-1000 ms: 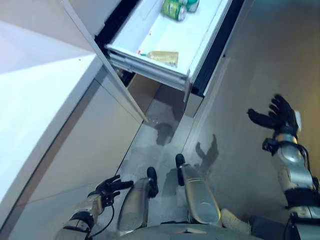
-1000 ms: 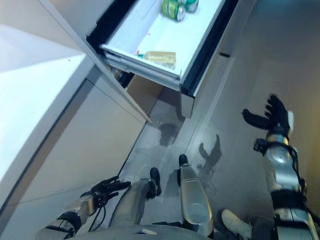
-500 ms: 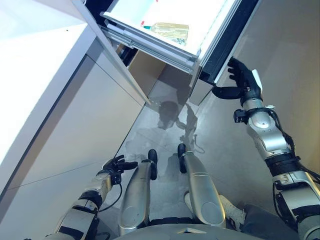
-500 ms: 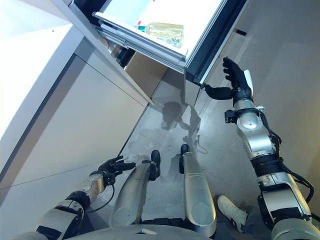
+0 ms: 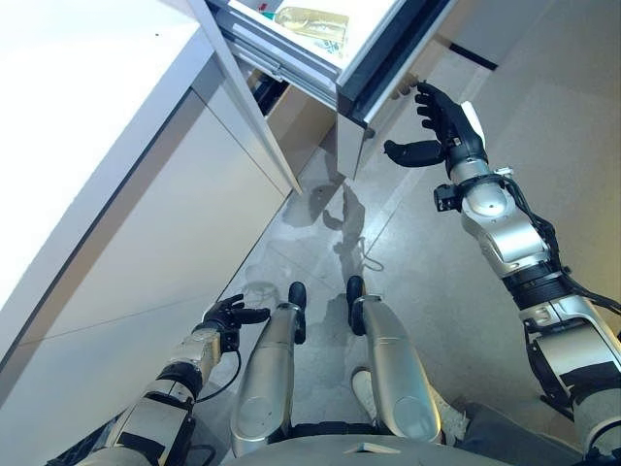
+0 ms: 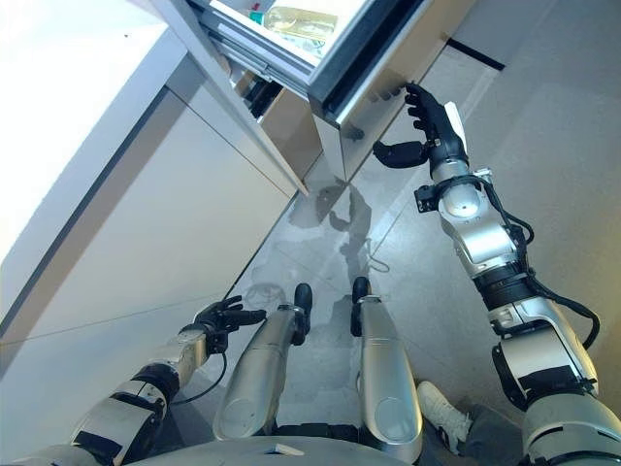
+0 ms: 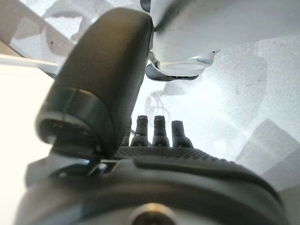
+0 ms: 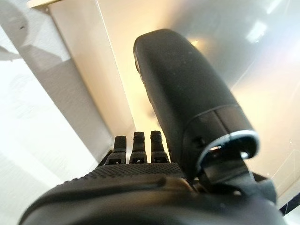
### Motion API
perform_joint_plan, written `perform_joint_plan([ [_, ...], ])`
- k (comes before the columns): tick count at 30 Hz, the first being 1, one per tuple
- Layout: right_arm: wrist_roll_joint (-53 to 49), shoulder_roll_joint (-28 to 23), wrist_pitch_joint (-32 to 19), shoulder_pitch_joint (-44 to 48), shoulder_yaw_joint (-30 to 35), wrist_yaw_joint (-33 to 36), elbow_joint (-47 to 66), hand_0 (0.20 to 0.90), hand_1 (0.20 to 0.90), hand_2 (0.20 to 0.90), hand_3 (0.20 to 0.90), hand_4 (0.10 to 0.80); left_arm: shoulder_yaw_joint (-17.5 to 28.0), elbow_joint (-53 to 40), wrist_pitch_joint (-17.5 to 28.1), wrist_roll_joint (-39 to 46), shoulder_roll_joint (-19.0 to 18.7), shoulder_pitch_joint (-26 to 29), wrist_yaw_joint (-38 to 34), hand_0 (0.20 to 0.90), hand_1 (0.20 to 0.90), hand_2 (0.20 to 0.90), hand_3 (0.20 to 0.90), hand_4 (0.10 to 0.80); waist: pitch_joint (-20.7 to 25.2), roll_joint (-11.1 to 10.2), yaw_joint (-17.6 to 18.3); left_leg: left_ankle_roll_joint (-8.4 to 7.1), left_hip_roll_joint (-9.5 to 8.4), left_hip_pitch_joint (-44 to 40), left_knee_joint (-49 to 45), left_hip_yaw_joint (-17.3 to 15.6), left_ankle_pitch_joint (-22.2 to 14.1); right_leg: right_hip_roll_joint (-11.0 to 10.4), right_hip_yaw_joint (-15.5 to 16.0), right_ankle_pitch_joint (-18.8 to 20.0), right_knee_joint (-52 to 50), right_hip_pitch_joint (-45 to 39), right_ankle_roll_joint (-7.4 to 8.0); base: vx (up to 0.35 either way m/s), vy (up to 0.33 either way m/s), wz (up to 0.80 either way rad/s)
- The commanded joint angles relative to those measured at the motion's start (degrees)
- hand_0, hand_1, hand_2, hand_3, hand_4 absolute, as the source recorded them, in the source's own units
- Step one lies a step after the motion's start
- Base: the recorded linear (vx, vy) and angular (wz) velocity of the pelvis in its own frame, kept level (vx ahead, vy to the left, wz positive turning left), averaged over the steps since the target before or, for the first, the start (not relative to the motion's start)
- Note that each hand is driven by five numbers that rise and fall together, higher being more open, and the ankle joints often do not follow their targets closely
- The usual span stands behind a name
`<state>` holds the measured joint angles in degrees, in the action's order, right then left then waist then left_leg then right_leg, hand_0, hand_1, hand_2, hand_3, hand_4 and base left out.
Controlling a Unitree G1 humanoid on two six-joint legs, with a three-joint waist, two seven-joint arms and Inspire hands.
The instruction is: Put drinks into fridge and close the fridge
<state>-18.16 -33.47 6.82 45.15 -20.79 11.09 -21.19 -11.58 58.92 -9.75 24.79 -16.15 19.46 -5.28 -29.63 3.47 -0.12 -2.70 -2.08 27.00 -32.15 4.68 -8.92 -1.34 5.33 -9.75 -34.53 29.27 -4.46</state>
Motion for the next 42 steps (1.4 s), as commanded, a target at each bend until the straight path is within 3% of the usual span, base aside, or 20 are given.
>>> perform_joint_plan([
  [1, -3.65, 10.98, -6.02, 15.98, -8.06, -5.18, 8.64, 0.900, 0.900, 0.900, 0.900, 0.800, -4.32, -3.06, 0.48, -0.79, -3.13, -2.58, -1.20, 0.900, 0.900, 0.900, 0.900, 0.800, 2.46, -1.85, -5.23, 6.43, -4.16, -2.94, 3.58, -2.17, 0.57, -1.30, -3.12, 1.42, 4.64, -5.82, 2.81, 0.000, 0.023, 0.10],
  [9, -7.21, 13.93, -6.75, 17.48, -8.75, -2.77, 4.69, 0.900, 0.900, 0.900, 0.900, 0.800, -4.95, -3.92, 1.16, -1.25, -3.06, -3.30, -1.79, 0.900, 0.900, 0.900, 0.900, 0.800, 3.24, -2.31, -8.26, 6.40, -4.38, -6.91, 8.22, -0.23, 1.99, -2.29, -0.70, 1.28, 7.83, -10.46, 2.77, 0.017, 0.011, 0.26],
  [19, -11.55, 10.96, -7.52, 15.71, -4.48, 0.10, 0.06, 0.900, 0.900, 0.900, 0.900, 0.800, -6.43, -6.10, 3.66, -7.22, -3.32, -6.32, 3.83, 0.900, 0.900, 0.900, 0.900, 0.800, 7.99, -4.45, -9.03, 5.87, -4.00, -13.94, 13.39, 0.72, 2.05, -3.51, 0.88, 3.10, 15.90, -19.29, 3.99, 0.062, 0.013, 0.16],
  [22, -9.55, 8.34, -8.46, 8.64, -1.96, -1.51, 1.15, 0.900, 0.900, 0.900, 0.900, 0.800, -6.66, -6.76, 0.84, -7.56, -2.93, -8.92, 5.56, 0.900, 0.900, 0.900, 0.900, 0.800, 11.35, -5.67, -7.47, 5.68, -3.53, -17.64, 16.69, -0.08, 2.35, -3.53, 0.33, 4.33, 20.08, -22.81, 5.18, 0.099, 0.064, 0.01],
  [24, -5.26, 6.56, -8.89, -2.04, 1.20, -2.50, 4.05, 0.900, 0.900, 0.900, 0.900, 0.800, -5.20, -6.55, -0.85, -4.43, -2.03, -11.90, 6.13, 0.900, 0.900, 0.900, 0.900, 0.800, 14.47, -6.69, -5.31, 5.56, -2.96, -20.28, 19.07, -1.24, 2.54, -3.35, -0.54, 5.47, 22.96, -24.93, 6.20, 0.108, 0.058, -0.04],
  [28, 0.59, 5.41, -11.39, -24.20, 7.98, -5.78, 6.53, 0.900, 0.900, 0.900, 0.900, 0.800, -1.82, -6.78, 0.48, -3.09, -0.51, -18.24, 6.17, 0.900, 0.900, 0.900, 0.900, 0.800, 19.56, -7.08, -1.77, 5.70, -2.19, -24.10, 22.71, -3.54, 2.73, -2.90, -2.33, 7.45, 26.79, -27.08, 7.62, 0.071, 0.063, -0.12],
  [29, 0.13, 5.37, -10.49, -25.83, 8.49, -5.43, 6.54, 0.900, 0.900, 0.900, 0.900, 0.800, -1.61, -6.81, 0.75, -2.96, -0.42, -18.80, 6.10, 0.900, 0.900, 0.900, 0.900, 0.800, 19.98, -7.08, -1.55, 5.72, -2.12, -24.47, 23.10, -3.78, 2.74, -2.85, -2.50, 7.63, 27.09, -27.24, 7.75, 0.020, 0.041, -0.36],
  [31, -0.72, 7.61, -11.43, -37.07, 12.27, -8.90, 3.12, 0.900, 0.900, 0.900, 0.900, 0.800, 1.17, -6.22, 1.80, -3.06, -0.07, -21.60, 6.01, 0.900, 0.900, 0.900, 0.900, 0.800, 22.28, -6.87, 0.63, 5.60, -1.49, -27.06, 25.99, -5.48, 2.96, -2.42, -3.33, 8.61, 29.08, -28.22, 8.61, 0.027, 0.022, -0.34],
  [36, 3.20, 10.49, -9.57, -45.44, 13.24, -7.89, -7.29, 0.900, 0.900, 0.900, 0.900, 0.800, 3.90, -3.79, 3.23, -2.84, -1.26, -22.51, 6.72, 0.900, 0.900, 0.900, 0.900, 0.800, 24.40, -6.72, 2.92, 5.09, -0.72, -30.09, 30.62, -7.29, 3.89, -1.60, -3.99, 10.12, 32.39, -29.47, 9.43, -0.021, -0.029, -0.39],
  [38, 5.81, 12.00, -9.72, -47.82, 13.88, -9.99, -19.94, 0.900, 0.900, 0.900, 0.900, 0.800, 4.87, 0.23, 5.02, -3.70, -2.02, -21.93, 7.22, 0.900, 0.900, 0.900, 0.900, 0.800, 25.23, -6.46, 3.73, 4.84, -0.31, -30.90, 32.65, -7.85, 4.66, -0.93, -4.18, 10.19, 33.28, -30.03, 9.40, -0.056, -0.079, -0.26],
  [42, 6.32, 14.06, -10.93, -49.12, 14.46, -12.07, -34.45, 0.900, 0.900, 0.900, 0.900, 0.800, 5.22, 5.05, 7.82, -4.98, -2.15, -21.07, 9.45, 0.900, 0.900, 0.900, 0.900, 0.800, 25.49, -6.07, 3.97, 4.67, -0.02, -31.56, 34.03, -7.76, 5.35, -0.34, -4.06, 9.77, 33.37, -30.66, 9.08, -0.020, -0.052, -0.14],
])
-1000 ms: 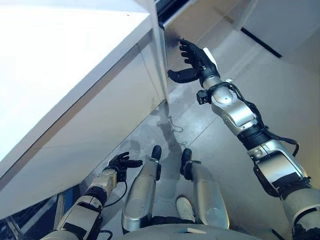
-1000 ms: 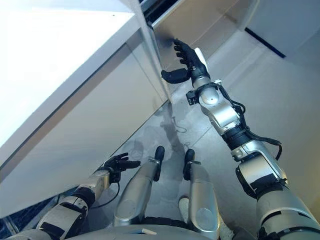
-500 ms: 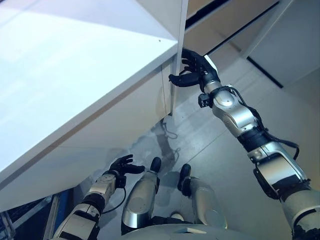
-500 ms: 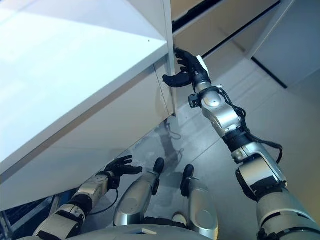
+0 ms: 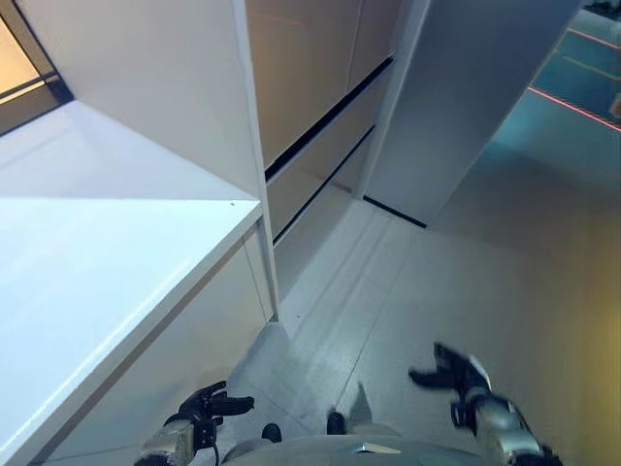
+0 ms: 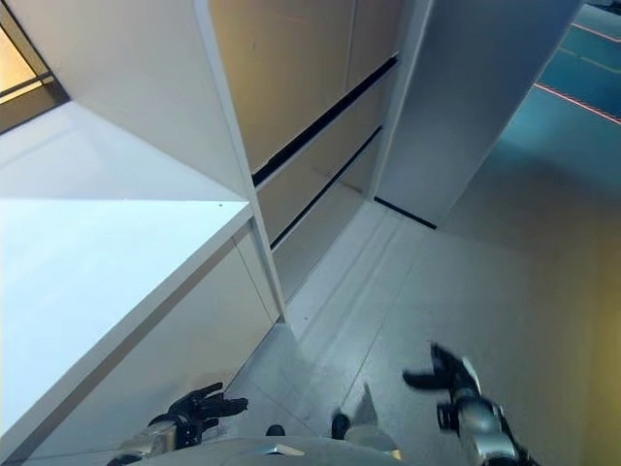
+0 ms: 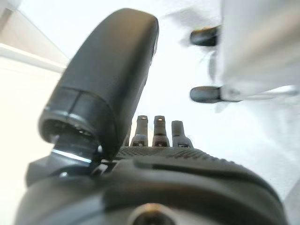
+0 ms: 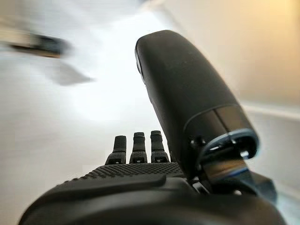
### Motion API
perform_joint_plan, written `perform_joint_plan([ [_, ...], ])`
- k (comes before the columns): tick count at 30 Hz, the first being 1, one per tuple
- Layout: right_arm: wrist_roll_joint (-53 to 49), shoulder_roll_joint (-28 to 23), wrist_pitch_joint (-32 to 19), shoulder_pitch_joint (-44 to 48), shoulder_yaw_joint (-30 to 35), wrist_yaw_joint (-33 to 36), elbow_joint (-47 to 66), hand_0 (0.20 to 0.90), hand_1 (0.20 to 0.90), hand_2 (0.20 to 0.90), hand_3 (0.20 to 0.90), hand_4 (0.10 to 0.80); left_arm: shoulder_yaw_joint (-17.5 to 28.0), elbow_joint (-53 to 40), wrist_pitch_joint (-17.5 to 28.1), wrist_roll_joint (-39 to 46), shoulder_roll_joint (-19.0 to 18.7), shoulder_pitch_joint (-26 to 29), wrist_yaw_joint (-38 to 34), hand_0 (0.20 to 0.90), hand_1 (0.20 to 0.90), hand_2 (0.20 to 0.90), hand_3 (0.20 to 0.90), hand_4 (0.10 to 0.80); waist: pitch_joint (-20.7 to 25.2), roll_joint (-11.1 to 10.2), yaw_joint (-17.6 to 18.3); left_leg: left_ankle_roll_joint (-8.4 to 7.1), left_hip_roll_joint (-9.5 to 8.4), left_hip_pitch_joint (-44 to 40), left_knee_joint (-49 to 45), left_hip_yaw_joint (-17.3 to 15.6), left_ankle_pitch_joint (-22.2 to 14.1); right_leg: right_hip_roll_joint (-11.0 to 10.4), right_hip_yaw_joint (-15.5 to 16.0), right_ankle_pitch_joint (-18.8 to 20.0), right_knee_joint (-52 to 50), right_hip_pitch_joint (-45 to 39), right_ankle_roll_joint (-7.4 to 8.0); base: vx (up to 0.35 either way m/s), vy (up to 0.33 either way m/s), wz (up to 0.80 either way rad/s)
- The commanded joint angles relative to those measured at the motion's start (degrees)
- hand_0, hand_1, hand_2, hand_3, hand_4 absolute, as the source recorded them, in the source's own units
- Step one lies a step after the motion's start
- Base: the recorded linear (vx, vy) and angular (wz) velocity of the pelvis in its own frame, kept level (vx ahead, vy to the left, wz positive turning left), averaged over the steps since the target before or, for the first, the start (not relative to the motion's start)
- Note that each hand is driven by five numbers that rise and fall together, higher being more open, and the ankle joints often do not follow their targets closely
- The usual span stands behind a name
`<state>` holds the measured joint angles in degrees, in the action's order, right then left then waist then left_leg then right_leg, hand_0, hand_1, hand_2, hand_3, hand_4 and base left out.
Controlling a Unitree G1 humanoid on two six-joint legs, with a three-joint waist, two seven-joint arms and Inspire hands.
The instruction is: Put drinks into fridge and close the fridge
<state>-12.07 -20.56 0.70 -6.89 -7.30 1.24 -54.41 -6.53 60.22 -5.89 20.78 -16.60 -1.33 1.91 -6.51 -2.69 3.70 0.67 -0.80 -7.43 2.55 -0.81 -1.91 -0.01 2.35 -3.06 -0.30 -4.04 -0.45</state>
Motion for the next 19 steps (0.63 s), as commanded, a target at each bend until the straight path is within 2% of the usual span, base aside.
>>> perform_joint_plan([
  [1, 0.26, 1.78, -4.89, 2.69, 1.59, -3.01, -4.46, 0.900, 0.900, 0.900, 0.900, 0.800, 0.03, 4.88, 5.30, -1.92, -1.55, -0.13, 2.69, 0.900, 0.900, 0.900, 0.900, 0.800, 2.38, 0.17, 0.23, 1.31, -1.25, 2.74, -0.52, -2.21, -1.64, -1.51, -1.18, 3.01, -0.67, 2.45, 4.97, -0.023, -0.044, -0.09],
  [4, 0.71, 3.64, -1.76, 2.22, 2.52, -7.27, -14.43, 0.900, 0.900, 0.900, 0.900, 0.800, -1.19, 7.97, 6.68, -2.22, -0.48, 0.36, 6.03, 0.900, 0.900, 0.900, 0.900, 0.800, 2.34, 0.62, 0.40, 1.42, -1.19, 2.62, -0.97, -2.33, -1.92, -1.20, -1.21, 2.68, -0.56, 2.07, 4.52, -0.025, -0.025, -0.07],
  [7, 0.97, 4.85, 0.40, 2.12, 2.23, -10.08, -18.81, 0.900, 0.900, 0.900, 0.900, 0.800, -1.73, 10.09, 9.24, -2.42, 0.94, 0.10, 7.05, 0.900, 0.900, 0.900, 0.900, 0.800, 2.43, 0.99, 0.36, 1.58, -1.23, 2.22, -1.13, -2.27, -2.18, -0.94, -1.00, 2.16, -0.64, 1.53, 4.16, -0.002, -0.005, -0.01],
  [19, 3.21, 5.20, 1.02, 2.45, -0.79, -11.96, -19.39, 0.900, 0.900, 0.900, 0.900, 0.800, -2.70, 10.83, 8.71, -1.16, 2.11, 0.69, 6.34, 0.900, 0.900, 0.900, 0.900, 0.800, 2.72, 1.29, 0.42, 1.14, -1.11, 2.02, -1.01, -1.81, -2.27, -0.39, -0.73, 1.44, -0.10, 0.86, 3.93, -0.001, -0.002, -0.01],
])
